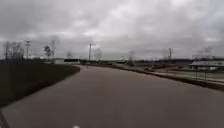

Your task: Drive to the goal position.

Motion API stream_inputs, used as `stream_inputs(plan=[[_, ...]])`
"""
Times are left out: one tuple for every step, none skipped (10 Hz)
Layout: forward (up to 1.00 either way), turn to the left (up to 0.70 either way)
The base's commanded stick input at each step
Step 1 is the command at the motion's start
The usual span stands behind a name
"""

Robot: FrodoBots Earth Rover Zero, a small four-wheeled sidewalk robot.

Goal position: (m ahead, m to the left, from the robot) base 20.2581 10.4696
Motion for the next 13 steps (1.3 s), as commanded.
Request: stream_inputs(plan=[[1.0,0.0],[1.0,0.0],[1.0,0.0],[1.0,0.0],[1.0,0.0],[1.0,0.0],[1.0,0.0],[1.0,0.0],[1.0,0.0],[1.0,0.0],[1.0,0.14],[1.0,0.32],[1.0,0.4]])
